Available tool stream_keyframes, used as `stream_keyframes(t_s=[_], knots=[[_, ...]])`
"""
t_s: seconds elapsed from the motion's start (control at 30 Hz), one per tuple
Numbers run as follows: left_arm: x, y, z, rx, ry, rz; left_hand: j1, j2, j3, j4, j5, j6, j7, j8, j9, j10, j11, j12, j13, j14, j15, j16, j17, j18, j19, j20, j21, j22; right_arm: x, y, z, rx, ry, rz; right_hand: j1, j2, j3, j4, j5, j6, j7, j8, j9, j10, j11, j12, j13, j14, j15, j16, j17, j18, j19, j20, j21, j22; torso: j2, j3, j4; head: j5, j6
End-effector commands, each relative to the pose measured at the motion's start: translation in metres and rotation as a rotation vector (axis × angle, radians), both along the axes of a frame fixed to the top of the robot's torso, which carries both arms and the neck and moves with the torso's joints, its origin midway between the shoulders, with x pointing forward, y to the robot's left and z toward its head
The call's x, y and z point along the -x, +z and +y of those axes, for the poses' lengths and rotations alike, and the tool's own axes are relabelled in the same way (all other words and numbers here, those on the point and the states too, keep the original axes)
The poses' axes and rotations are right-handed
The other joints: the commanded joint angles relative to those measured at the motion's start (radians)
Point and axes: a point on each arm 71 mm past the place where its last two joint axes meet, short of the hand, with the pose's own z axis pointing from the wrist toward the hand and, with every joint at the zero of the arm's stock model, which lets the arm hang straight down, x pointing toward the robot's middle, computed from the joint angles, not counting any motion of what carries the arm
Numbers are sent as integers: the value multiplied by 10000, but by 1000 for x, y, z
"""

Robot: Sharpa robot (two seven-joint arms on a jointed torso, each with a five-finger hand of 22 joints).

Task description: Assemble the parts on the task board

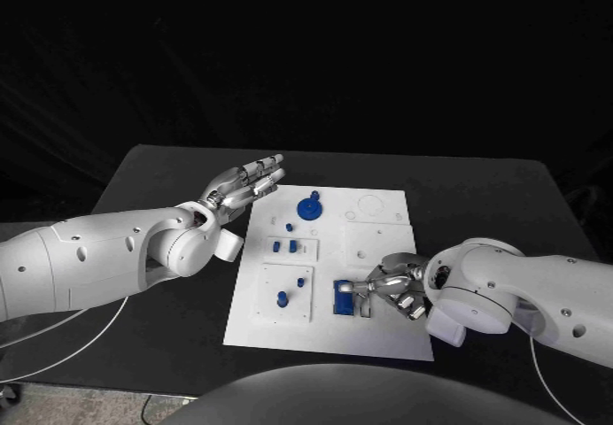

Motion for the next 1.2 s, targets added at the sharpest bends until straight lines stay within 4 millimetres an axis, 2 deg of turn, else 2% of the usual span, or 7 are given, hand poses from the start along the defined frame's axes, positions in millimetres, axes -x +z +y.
stream_keyframes(t_s=[0.03,0.43,0.6,0.87,1.0,1.1,1.2], knots=[[1,1,-2,147,-188,1,91,-6,-25,-10,41,-14,65,23,14,10,-62,33,14,-6,81,45,15,-186,89,1,34,12,3,-3,0,112,216,111,-108,9,-98,5,-109,-82,-8,51,-2,1049,97,38,2634,504,75,-43,12,160,373,53,-44,1910,2,0,1,17,0],[1,1,-2,145,-199,25,98,-4,-27,-7,45,-8,75,23,15,11,-63,36,14,-5,85,48,15,-194,93,1,35,13,5,2,-7,-232,-71,-24,105,98,-186,-76,157,76,-67,282,22,1049,51,38,2634,514,42,-16,47,158,385,34,-29,1918,-6,-7,6,25,0],[1,0,-2,149,-213,34,104,-2,-26,-6,51,-3,81,24,16,12,-62,45,15,0,88,54,17,-198,96,1,37,15,6,14,-9,-696,-83,-414,417,120,-263,-262,299,400,-231,935,381,1049,-83,38,2634,527,-66,16,89,152,405,-53,10,1931,-4,5,8,47,0],[0,0,-2,140,-227,64,133,2,-26,-7,69,18,123,28,19,20,-55,64,18,4,92,61,18,-219,105,0,41,16,1,32,-16,-929,154,-860,1372,212,-211,-961,767,262,-397,2068,1326,1049,-230,38,2634,542,-194,68,162,134,434,-179,85,1956,-21,-15,1,7,0],[0,0,-4,120,-295,49,160,2,-24,-12,81,20,152,29,19,27,-44,77,20,12,102,73,21,-234,111,-1,44,17,1,33,-17,-728,631,-1076,2125,255,-65,-1573,1367,293,-582,3016,2211,1049,-375,38,2634,534,-320,55,134,141,432,-290,84,1956,-1,-1,4,15,0],[0,-1,-4,117,-326,52,175,1,-23,-15,87,19,162,29,19,30,-39,79,20,15,105,77,22,-241,114,-1,45,17,2,31,-15,-464,1068,-1451,2290,358,-125,-1791,1375,-132,-797,4166,3532,1049,-518,38,2634,524,-470,23,81,143,416,-425,29,1939,-2,-6,4,11,0],[0,-1,-4,117,-338,53,175,1,-23,-15,87,19,162,29,19,30,-39,79,20,15,105,77,22,-241,114,-1,45,17,4,28,-14,-154,1447,-1897,2322,297,-251,-1866,1075,-250,-856,4821,4308,1049,-627,38,2634,512,-537,-22,4,157,398,-473,-47,1916,0,-4,4,31,0]])
